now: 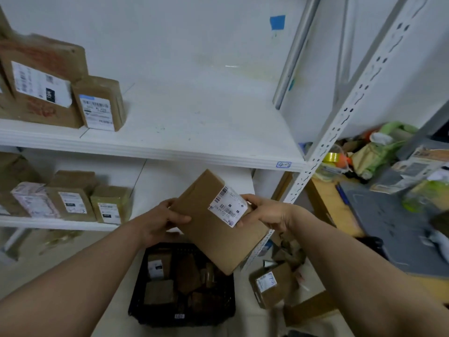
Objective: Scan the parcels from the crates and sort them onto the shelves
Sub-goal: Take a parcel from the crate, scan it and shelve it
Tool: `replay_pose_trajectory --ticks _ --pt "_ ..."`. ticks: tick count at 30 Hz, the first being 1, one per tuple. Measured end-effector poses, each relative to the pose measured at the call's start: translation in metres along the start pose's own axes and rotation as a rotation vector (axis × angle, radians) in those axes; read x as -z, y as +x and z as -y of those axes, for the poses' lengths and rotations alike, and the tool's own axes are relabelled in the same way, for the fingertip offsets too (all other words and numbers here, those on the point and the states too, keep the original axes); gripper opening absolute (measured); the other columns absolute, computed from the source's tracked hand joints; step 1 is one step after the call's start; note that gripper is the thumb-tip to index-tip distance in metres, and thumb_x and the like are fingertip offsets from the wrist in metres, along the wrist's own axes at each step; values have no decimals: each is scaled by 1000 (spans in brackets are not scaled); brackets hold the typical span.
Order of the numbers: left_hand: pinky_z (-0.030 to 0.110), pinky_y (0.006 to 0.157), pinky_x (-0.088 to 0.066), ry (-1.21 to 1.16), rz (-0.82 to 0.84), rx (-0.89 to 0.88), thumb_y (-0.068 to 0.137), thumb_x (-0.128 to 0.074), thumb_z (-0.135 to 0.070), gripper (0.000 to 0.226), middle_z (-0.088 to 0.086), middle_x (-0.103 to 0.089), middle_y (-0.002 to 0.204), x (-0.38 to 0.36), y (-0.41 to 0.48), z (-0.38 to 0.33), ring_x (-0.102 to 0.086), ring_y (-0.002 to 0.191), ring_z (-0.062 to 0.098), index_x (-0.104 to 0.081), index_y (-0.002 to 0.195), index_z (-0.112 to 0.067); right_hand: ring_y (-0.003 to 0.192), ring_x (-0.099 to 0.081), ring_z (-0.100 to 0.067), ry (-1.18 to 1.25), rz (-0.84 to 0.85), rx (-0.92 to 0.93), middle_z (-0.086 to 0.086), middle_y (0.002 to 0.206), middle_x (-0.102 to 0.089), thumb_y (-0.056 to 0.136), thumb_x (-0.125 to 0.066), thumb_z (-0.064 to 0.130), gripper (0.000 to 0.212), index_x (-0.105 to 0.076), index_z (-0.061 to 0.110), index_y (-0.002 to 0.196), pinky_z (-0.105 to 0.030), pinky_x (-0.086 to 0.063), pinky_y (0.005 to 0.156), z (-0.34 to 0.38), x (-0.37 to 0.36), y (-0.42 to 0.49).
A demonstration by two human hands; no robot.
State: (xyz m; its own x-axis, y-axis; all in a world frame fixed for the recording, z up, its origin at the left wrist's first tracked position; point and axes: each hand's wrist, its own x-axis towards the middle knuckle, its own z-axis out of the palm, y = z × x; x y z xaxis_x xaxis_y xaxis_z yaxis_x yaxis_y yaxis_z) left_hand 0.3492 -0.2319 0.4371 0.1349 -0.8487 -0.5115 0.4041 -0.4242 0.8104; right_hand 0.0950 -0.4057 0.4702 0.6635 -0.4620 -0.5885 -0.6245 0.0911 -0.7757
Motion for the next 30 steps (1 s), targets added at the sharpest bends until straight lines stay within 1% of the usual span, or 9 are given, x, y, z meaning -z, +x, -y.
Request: replay_pose_trajectory --ticks 3,7,12,15,18,20,23,26,30 --pt "52 94 -56 33 34 24 57 -88 -7 86 9 -65 133 -21 7 2 -60 122 29 -57 136 -21 135 -45 -20 5 -25 -25 2 135 -62 60 -88 13 91 -50 35 139 -40 -27 118 -15 12 -9" --pt "53 97 -54 19 13 18 65 -86 -2 79 11 -65 131 -41 24 6 -60 120 31 -56 137 -19 140 -39 -23 7 1 -65 4 133 -63 62 -87 9 84 -52 37 132 -49 -16 124 -28 37 -10" --pt "52 110 -41 54 -39 28 62 -86 -9 81 10 -63 132 -79 43 3 -56 122 28 -56 137 -18 134 -48 -25 -17 25 -74 5 133 -65 55 -90 20 93 -51 39 137 -50 -33 119 -45 76 -10" --pt "50 115 -31 250 -90 27 63 -89 -7 104 4 -53 143 -107 59 1 -46 132 27 -38 152 -23 133 -49 -23 -57 18 -54 3 136 -63 70 -84 8 80 -53 34 138 -47 -32 120 -56 102 -23" --pt "43 115 -27 458 -72 -28 69 -88 -1 116 4 -28 162 -146 74 -1 -31 145 30 -19 160 -24 142 -36 -25 -174 37 -98 1 153 -44 75 -81 5 88 -43 33 149 -48 -27 122 -63 126 -40" --pt "45 118 -29 593 -2 -51 65 -91 -3 124 2 -24 163 -175 84 -3 -29 146 29 -15 160 -29 146 -30 -27 -330 63 -132 0 155 -39 77 -81 9 92 -35 35 153 -48 -30 120 -66 141 -46" --pt "42 115 -36 787 89 -46 67 -91 -5 119 0 -36 154 -217 97 -6 -41 135 26 -18 158 -33 145 -33 -34 -532 87 -158 2 155 -37 78 -83 15 100 -25 37 157 -48 -35 116 -73 161 -55" --pt "34 107 -41 996 119 -31 69 -90 -10 107 0 -46 144 -246 112 -6 -47 126 21 -28 155 -27 148 -26 -31 -572 82 -192 1 160 -32 77 -82 13 102 -24 41 156 -52 -31 118 -91 185 -63" --pt "36 106 -46 1183 137 -5 64 -93 -35 104 -2 -48 136 -281 135 3 -50 120 18 -36 149 -22 148 -27 -30 -617 75 -217 3 160 -33 76 -82 13 104 -23 44 156 -48 -31 114 -118 209 -68"
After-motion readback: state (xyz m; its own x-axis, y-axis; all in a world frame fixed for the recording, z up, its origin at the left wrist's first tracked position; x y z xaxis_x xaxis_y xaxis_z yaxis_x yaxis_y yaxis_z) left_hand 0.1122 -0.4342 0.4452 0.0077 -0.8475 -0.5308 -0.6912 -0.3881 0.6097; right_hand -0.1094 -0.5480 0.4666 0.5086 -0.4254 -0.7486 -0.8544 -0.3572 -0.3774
